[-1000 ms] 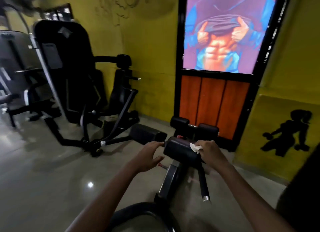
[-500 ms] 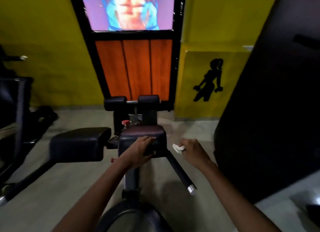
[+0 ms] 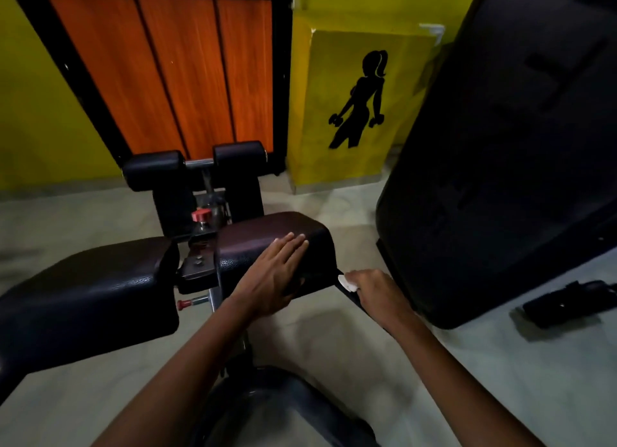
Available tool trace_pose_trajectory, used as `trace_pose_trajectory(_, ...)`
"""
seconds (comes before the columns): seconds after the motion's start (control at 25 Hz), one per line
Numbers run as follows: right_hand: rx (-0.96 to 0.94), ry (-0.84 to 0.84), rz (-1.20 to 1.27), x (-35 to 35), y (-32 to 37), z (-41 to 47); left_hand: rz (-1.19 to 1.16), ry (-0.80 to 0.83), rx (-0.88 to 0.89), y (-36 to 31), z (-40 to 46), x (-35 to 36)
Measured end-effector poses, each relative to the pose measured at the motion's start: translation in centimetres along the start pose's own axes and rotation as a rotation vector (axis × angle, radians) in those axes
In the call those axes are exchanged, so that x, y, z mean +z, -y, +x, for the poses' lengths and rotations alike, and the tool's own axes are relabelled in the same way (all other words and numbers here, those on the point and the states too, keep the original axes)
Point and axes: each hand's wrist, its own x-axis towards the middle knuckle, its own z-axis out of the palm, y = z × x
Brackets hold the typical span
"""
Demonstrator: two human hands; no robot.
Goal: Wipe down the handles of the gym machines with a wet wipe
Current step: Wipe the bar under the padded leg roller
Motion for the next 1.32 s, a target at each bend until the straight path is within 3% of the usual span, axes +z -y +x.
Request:
trace_pose_trajectory(0.12, -0.037, -0.024, -0.120, 2.3, -0.6, 1.0, 0.091, -0.043, -0.036, 0.9, 0.4, 1.5)
trace_pose_trajectory(0.36, -0.233, -0.006, -0.106, 3.4, -3.9, -0.5, 0.209, -0.111, -0.078, 0.5, 0.5, 2.9)
trace_pose_trajectory(0.56, -0.141, -0.052, -0.140, 2.7, -3.0, -0.3, 0.235, -0.127, -0.132, -0.3, 0.5, 3.1)
trace_pose_trajectory(0.8, -0.295, 0.002, -0.151, 1.6, -4.6, -2.5, 0.269, -0.123, -0.169, -0.7, 0.4, 3.2)
trace_pose_trajectory(0.96, -0.178, -0.039, -0.126, 2.4, -3.8, -2.4, 0.269, -0.123, -0.180, -1.1, 0.4, 3.1)
trace_pose_trajectory(1.08, -0.279, -0.004, -0.189, 2.5, -4.1, -3.1, 0.265, -0.121, -0.175, -1.0, 0.4, 3.0)
trace_pose_trajectory(1.2, -0.372, -0.024, -0.100, 1.5, -6.4, -4.3, 0.251, -0.128, -0.187, -1.2, 0.3, 3.2)
trace_pose_trajectory(1.32, -0.274, -0.013, -0.048, 1.3, -5.7, -4.6, 0.242, -0.136, -0.192, -1.4, 0.3, 3.1)
